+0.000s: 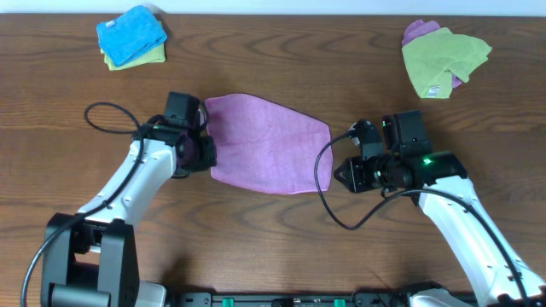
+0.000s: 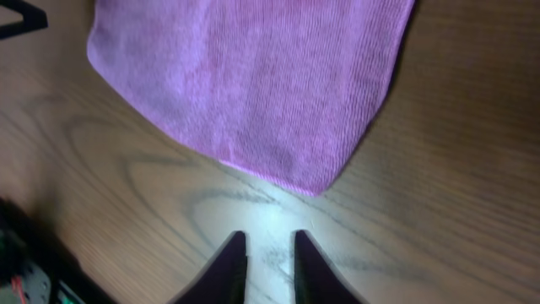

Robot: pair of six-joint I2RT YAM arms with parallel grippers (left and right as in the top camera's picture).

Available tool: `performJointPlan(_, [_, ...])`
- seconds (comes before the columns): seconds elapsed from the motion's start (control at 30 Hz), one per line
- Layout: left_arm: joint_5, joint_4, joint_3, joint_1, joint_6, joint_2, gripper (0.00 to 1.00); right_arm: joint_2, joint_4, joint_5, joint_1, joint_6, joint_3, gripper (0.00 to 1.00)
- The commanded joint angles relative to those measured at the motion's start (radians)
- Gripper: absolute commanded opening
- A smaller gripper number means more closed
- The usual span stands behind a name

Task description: Fold the cloth

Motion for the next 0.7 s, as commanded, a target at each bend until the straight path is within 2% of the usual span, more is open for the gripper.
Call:
performJointPlan(0.0, [0.164,0.008,-0.024,0.045,-0.01,-0.031,0.06,-0.02,-0.01,0.0,-0.007,-0.034,0.012,0.29])
performJointPlan(0.03, [0.211,0.007,-0.032,0.058,0.009,-0.047,0.06,-0.021,-0.011,0.0,-0.007,-0.034,0.012,0.32])
performJointPlan(0.1, [0.291,0.005,-0.055,0.086,0.05,-0.094,0.06,-0.023,-0.011,-0.001,-0.007,-0.034,0.012,0.46])
performJointPlan(0.13, [0.297,0.003,-0.072,0.1,0.051,-0.122,0.06,-0.024,-0.011,-0.001,-0.007,-0.034,0.012,0.48])
performJointPlan(0.23, [0.33,0.013,-0.171,0.165,0.069,-0.243,0.06,-0.034,-0.011,0.0,-0.007,-0.034,0.017,0.51])
performJointPlan(0.37, [0.442,0.139,-0.335,0.241,0.062,-0.374,0.06,-0.05,-0.009,0.0,-0.007,-0.036,0.029,0.53])
performJointPlan(0.5, [0.476,0.326,-0.471,0.257,-0.031,-0.398,0.38,-0.055,-0.007,-0.002,-0.007,-0.04,0.039,0.55])
performJointPlan(0.53, [0.492,0.369,-0.489,0.257,-0.032,-0.394,0.44,-0.055,-0.007,-0.002,-0.007,-0.04,0.04,0.56])
performJointPlan(0.57, [0.505,0.406,-0.502,0.257,-0.035,-0.389,0.49,-0.055,-0.008,-0.011,-0.007,-0.04,0.04,0.55])
performJointPlan(0.67, [0.493,0.473,-0.513,0.257,-0.034,-0.364,0.52,-0.055,-0.008,-0.043,-0.007,-0.04,0.04,0.55])
